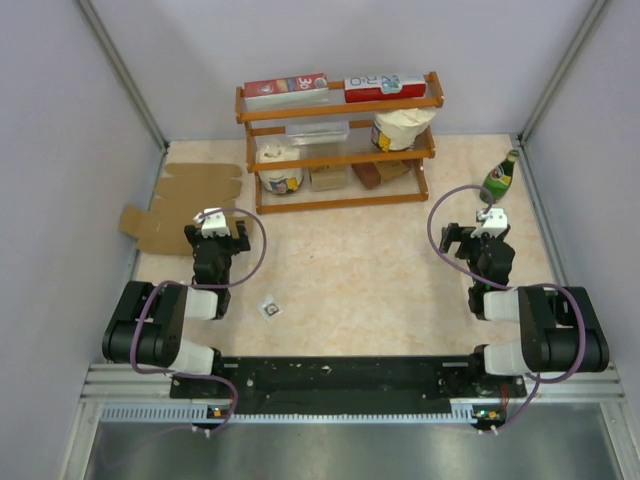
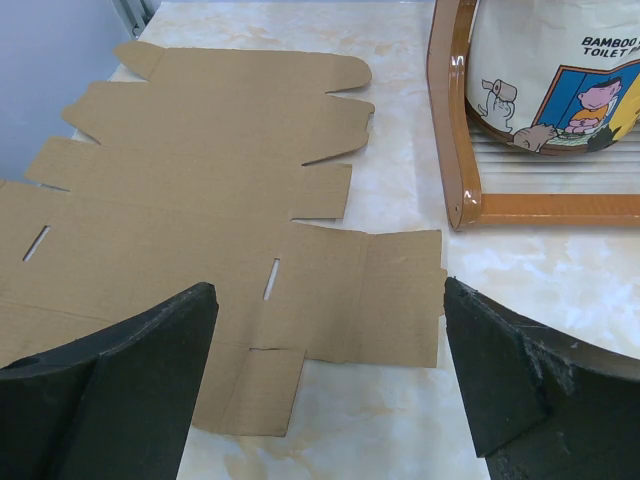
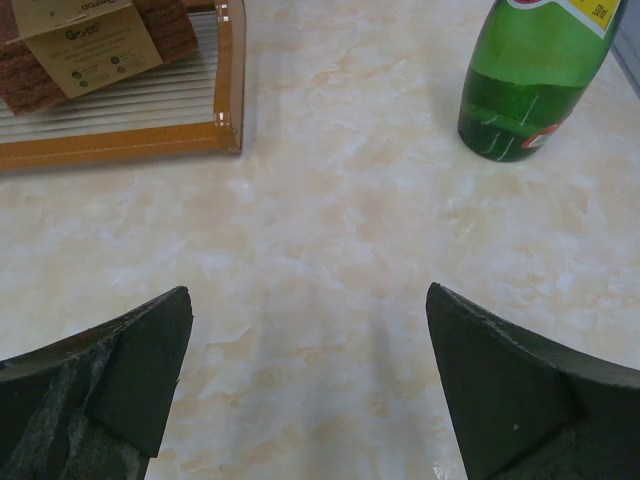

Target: Fold the paper box

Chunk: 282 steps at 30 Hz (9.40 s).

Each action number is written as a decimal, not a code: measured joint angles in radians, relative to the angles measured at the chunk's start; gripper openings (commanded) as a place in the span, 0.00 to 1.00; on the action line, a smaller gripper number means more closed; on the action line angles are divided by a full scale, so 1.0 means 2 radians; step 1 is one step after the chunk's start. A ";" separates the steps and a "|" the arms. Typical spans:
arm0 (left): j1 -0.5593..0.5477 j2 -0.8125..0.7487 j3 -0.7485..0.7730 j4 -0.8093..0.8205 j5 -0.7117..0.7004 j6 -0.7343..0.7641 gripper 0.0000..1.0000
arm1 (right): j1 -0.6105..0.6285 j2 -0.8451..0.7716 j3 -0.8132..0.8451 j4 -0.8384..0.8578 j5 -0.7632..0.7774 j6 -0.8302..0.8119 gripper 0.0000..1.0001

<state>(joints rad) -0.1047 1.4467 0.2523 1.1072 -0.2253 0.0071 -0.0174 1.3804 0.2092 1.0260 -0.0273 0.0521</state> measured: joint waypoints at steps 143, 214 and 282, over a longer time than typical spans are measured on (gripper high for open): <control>-0.014 0.000 -0.017 0.033 -0.040 0.009 0.99 | 0.420 0.583 0.859 -0.406 -0.103 0.489 0.54; -0.014 0.000 -0.017 0.033 -0.040 0.009 0.99 | 0.464 0.460 0.615 -0.291 -0.122 0.566 0.00; -0.014 -0.117 0.037 -0.132 -0.049 -0.005 0.99 | 0.409 -0.200 0.218 -0.489 -0.022 0.437 0.00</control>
<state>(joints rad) -0.1337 1.2125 0.3256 0.8433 -0.3233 -0.0025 0.8005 0.9798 0.6445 0.0483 -0.0715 0.9264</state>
